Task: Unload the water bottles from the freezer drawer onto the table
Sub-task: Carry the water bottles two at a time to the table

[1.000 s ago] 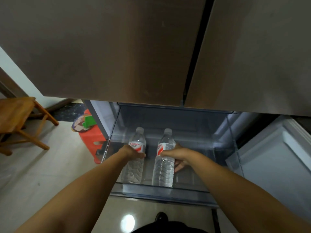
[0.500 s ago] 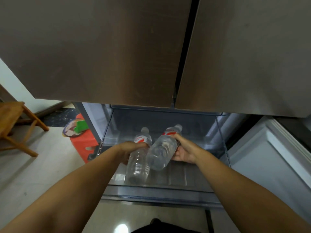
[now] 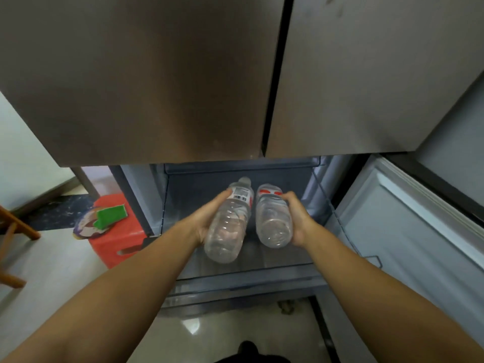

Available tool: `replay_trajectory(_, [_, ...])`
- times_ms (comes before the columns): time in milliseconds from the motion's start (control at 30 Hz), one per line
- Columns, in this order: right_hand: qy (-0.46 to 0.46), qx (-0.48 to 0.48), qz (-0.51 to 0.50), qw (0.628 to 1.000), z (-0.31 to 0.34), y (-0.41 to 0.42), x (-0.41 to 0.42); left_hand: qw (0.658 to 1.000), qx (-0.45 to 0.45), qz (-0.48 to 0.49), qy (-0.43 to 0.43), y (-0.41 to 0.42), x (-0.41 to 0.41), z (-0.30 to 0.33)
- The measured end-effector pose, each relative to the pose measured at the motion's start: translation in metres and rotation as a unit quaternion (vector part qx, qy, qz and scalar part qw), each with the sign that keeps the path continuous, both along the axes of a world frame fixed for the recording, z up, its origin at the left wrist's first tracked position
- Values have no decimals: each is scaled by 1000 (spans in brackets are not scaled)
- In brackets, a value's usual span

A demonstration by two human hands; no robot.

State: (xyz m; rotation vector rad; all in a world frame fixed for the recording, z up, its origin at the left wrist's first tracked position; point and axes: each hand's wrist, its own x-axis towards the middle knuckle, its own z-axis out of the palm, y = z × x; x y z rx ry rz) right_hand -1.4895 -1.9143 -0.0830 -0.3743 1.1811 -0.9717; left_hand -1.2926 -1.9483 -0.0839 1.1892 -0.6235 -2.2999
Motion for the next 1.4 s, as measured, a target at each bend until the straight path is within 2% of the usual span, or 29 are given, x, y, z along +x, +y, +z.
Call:
replay_trajectory(133, [-13,-16,-48,999,4,24,8,998,19,-4,56,17,18,13])
replay_trajectory(300, [-44,-37,-48,997,12,67,21,995,28,-82,54,42,41,19])
replay_trajectory(400, [-53,-56,-28,997,17,105,26,992,-9,-119,44,63,43,26])
replay_trajectory(500, [-22,-55,-62,996,23,139,31,989,-42,-137,27,86,37,36])
replay_trajectory(633, [-30,-85,-110,990,21,178,38,973,-152,-161,-60,110,30,38])
replay_trajectory(700, [34,-105,-151,982,15,197,40,954,-216,-187,-85,121,24,33])
replay_trajectory(833, [290,-76,-197,933,-6,243,33,906,-307,-251,-148,150,-4,18])
replay_trajectory(933, [374,-43,-216,901,-24,284,22,866,-365,-284,-189,174,-34,-4])
replay_trajectory(1100, [416,4,-280,865,-55,359,3,802,-437,-353,-206,227,-83,-30])
replay_trajectory(1400, [381,103,-421,817,-86,522,-29,703,-475,-500,-174,364,-172,-61])
